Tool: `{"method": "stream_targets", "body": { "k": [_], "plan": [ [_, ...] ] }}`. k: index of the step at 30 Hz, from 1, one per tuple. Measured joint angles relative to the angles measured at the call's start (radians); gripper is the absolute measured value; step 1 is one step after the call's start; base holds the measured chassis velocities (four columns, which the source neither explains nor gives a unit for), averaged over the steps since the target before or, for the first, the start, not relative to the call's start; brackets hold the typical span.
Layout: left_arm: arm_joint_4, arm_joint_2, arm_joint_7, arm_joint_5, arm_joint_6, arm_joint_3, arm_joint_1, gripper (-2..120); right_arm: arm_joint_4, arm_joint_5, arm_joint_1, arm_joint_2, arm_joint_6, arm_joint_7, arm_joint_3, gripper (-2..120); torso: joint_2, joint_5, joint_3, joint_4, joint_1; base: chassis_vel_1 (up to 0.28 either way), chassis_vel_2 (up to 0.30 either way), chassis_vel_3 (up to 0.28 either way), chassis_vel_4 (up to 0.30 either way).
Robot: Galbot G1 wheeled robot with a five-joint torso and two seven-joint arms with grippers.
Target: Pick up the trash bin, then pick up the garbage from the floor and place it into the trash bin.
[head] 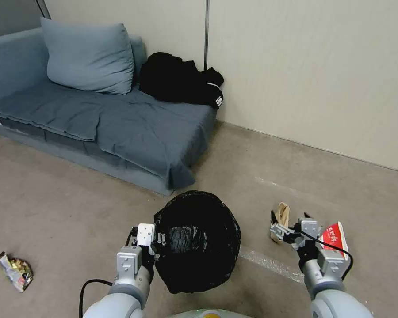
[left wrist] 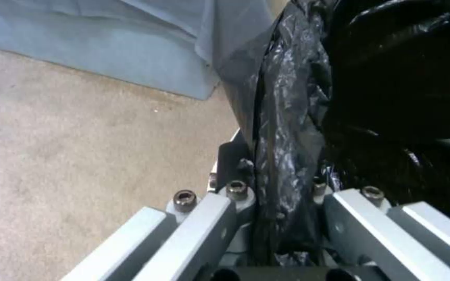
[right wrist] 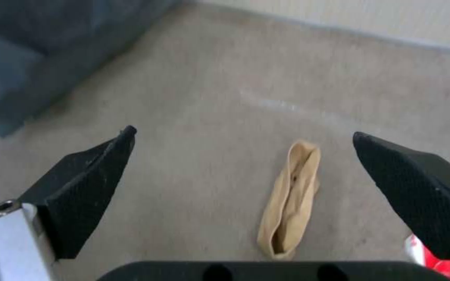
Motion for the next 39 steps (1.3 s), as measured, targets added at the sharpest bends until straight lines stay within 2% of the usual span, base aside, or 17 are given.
{"method": "stream_targets", "body": {
  "k": [3,5,9,22,30,35,37,39],
  "plan": [
    [0.003,-0.001,0.0,0.001,0.0,0.001,0.003,1,-0.124,-0.005,0.071,-0.003,-0.002,-0.002,-0.003,100,0.0,0.0,0.0,0.0,0.0,0.0,0.0,0.0,0.0],
    [0.003,-0.001,0.0,0.001,0.0,0.001,0.005,1,-0.145,-0.006,0.084,-0.003,-0.001,-0.003,-0.003,100,0.0,0.0,0.0,0.0,0.0,0.0,0.0,0.0,0.0],
    [0.003,-0.002,0.0,0.002,0.0,-0.001,0.014,1,-0.298,-0.006,0.173,-0.006,0.017,-0.014,0.001,100,0.0,-0.0001,0.0,0.0,0.0,0.0,0.0,0.0,0.0],
    [0.003,-0.005,0.0,0.008,-0.002,0.007,0.021,1,-0.574,0.01,0.302,0.006,0.074,-0.039,0.014,100,0.0,0.0,0.0,0.0,0.0,0.0,0.0,0.0,0.0],
    [0.003,-0.005,0.0,0.012,-0.006,0.015,0.025,1,-0.691,0.0,0.364,0.014,0.119,-0.064,0.029,91,0.0,0.0,0.0,-0.0001,0.0,0.0,0.0,0.0,0.0],
    [0.003,-0.005,0.0,0.017,-0.007,0.022,0.027,1,-0.743,-0.009,0.39,0.014,0.15,-0.078,0.035,80,0.0,0.0,0.0,0.0,0.0,0.0,0.0,0.0,0.0],
    [0.003,-0.004,0.0,0.019,-0.009,0.022,0.031,1,-0.757,-0.01,0.399,0.011,0.16,-0.082,0.038,69,0.0,0.0,0.0,0.0,0.0,0.0,0.0,0.0,0.0],
    [0.003,-0.004,0.0,0.02,-0.009,0.022,0.032,1,-0.759,-0.01,0.401,0.01,0.161,-0.082,0.039,66,0.0,0.0,0.0,0.0,0.0,0.0,0.0,0.0,0.0]
  ]
}}
